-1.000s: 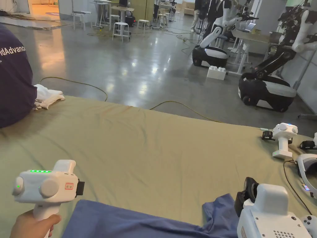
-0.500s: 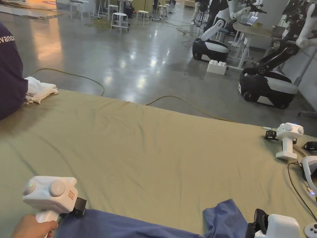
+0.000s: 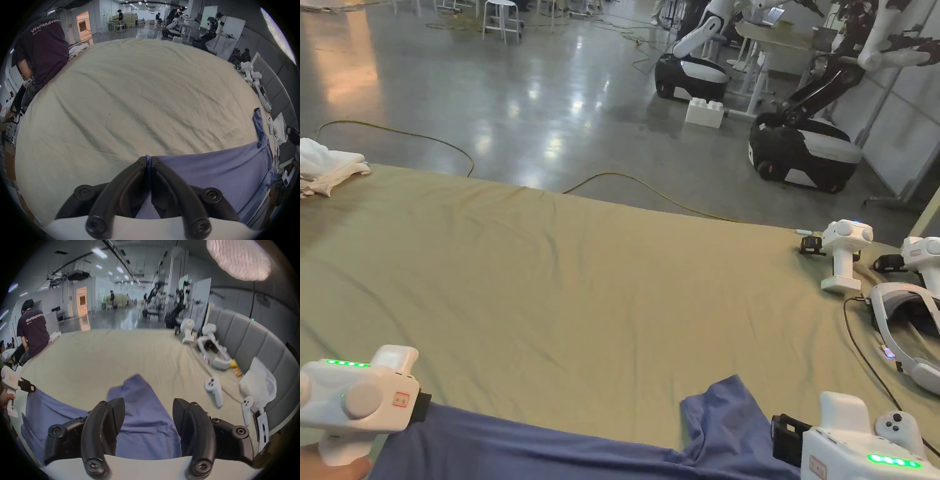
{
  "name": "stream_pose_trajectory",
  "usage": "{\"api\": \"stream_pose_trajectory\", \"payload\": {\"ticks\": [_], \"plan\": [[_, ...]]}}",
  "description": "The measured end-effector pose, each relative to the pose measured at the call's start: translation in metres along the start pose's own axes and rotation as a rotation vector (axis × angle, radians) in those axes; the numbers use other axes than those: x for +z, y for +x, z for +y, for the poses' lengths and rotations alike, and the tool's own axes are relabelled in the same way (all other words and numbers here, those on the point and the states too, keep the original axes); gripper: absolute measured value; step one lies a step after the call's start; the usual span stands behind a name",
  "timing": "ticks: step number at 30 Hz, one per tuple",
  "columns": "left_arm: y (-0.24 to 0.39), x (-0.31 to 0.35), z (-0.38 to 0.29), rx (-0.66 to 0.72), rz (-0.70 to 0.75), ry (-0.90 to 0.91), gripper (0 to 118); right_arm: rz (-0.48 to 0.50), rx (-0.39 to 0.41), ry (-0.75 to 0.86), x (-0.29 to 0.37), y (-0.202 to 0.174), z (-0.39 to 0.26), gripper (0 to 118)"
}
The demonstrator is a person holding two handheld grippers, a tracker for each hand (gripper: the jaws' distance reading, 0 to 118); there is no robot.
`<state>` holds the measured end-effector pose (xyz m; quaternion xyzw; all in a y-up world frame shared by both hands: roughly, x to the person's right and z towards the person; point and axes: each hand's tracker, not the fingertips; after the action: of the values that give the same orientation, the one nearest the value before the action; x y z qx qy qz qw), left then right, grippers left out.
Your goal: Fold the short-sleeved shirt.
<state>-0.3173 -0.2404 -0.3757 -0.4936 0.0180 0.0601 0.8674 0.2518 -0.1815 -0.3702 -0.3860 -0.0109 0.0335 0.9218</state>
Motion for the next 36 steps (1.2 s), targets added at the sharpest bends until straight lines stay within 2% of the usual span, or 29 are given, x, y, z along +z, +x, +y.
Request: {"api": "stream_pose_trajectory", "payload": {"ticks": [2,6,9,11,12,14,15,17,21,24,27,29,31,36], "plan": [[0.002,0.009,-0.003,-0.007,-0.008,0.015,6,-0.027,0.026,-0.096,-0.028,0.007,0.003,66],[0.007,0.023,-0.006,-0.022,0.000,0.052,6,0.036,0.022,-0.251,-0.081,0.016,0.007,66],[0.008,0.030,-0.009,-0.010,-0.001,0.072,6,0.006,0.068,-0.346,-0.113,0.018,0.003,65],[0.008,0.032,-0.011,-0.003,-0.004,0.074,6,0.034,0.023,-0.399,-0.128,0.021,-0.001,65],[0.008,0.032,-0.012,0.002,-0.006,0.074,6,0.056,-0.008,-0.407,-0.131,0.023,-0.002,60],[0.008,0.031,-0.013,0.001,-0.005,0.071,6,0.042,-0.004,-0.375,-0.126,0.023,0.000,58],[0.008,0.031,-0.013,0.001,-0.002,0.068,6,0.047,0.001,-0.363,-0.125,0.023,0.002,51],[0.012,0.032,-0.015,0.005,-0.001,0.068,6,0.084,0.001,-0.346,-0.123,0.021,0.004,2],[0.010,0.034,-0.018,0.013,-0.003,0.070,6,0.065,0.044,-0.318,-0.109,0.014,0.001,2],[0.004,0.042,-0.020,0.025,-0.017,0.084,6,0.087,0.001,-0.264,-0.087,0.022,0.002,2],[-0.002,0.058,-0.026,0.043,-0.037,0.111,6,0.101,-0.027,-0.184,-0.049,0.030,0.005,2],[-0.004,0.072,-0.033,0.045,-0.046,0.132,6,0.120,-0.011,-0.139,-0.024,0.034,0.005,2],[-0.007,0.087,-0.041,0.041,-0.050,0.156,6,0.099,0.022,-0.091,0.005,0.036,0.003,2],[-0.018,0.126,-0.067,0.048,-0.070,0.214,6,0.117,0.017,-0.009,0.075,0.043,-0.011,2]]}}
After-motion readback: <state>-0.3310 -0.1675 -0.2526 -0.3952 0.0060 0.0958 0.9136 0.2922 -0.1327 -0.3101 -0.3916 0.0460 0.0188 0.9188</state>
